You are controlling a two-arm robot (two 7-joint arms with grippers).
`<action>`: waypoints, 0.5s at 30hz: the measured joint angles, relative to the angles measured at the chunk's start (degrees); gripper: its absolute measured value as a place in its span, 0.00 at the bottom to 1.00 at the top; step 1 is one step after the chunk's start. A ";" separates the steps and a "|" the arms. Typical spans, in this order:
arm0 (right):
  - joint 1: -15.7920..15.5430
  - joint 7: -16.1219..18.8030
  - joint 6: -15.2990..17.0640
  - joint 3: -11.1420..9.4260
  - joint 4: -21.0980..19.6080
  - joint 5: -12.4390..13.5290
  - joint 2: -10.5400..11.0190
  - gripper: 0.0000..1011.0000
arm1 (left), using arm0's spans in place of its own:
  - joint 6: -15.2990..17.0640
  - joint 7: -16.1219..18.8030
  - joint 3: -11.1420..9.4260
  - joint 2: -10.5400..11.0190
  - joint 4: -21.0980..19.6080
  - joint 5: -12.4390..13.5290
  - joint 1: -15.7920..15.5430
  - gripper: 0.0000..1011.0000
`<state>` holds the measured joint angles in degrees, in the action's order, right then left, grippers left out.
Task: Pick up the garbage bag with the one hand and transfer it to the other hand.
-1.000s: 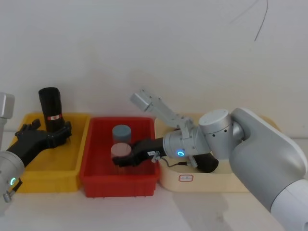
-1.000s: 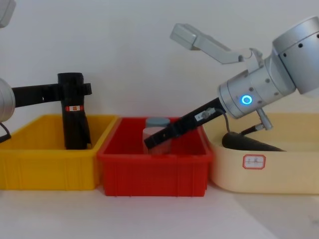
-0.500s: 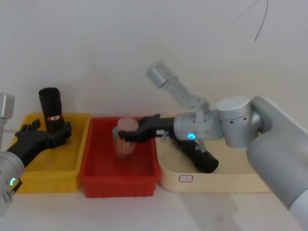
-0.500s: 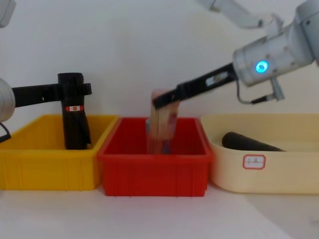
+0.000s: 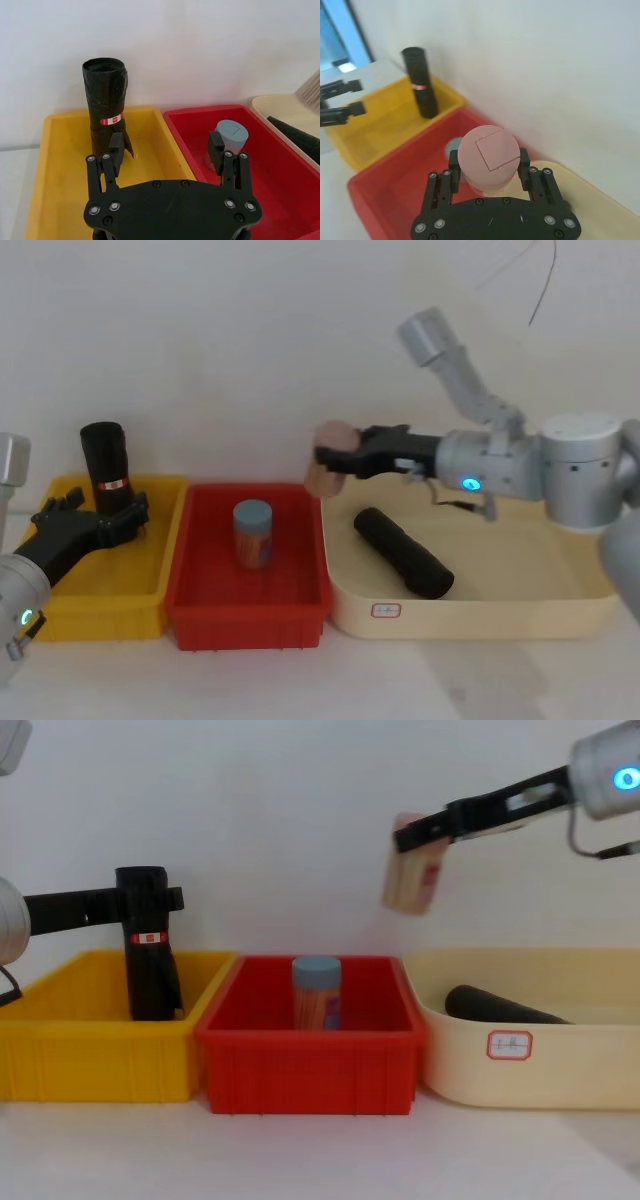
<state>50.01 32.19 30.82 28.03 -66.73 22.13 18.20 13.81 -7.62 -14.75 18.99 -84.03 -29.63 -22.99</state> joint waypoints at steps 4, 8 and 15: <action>-0.96 -1.26 0.50 -1.52 -1.41 0.52 1.72 0.64 | 0.00 0.00 0.00 0.00 0.00 0.00 0.00 0.99; -1.83 -2.10 0.82 -2.63 -2.29 0.88 3.13 0.68 | 0.00 0.00 0.00 0.00 0.00 0.00 0.00 0.99; -2.75 -3.13 1.14 -3.86 -3.25 1.30 4.77 0.89 | 0.00 0.00 0.00 0.00 0.00 0.00 0.00 0.99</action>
<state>47.26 29.05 31.95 24.18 -69.99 23.43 22.96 13.81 -7.62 -14.75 18.99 -84.03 -29.63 -22.99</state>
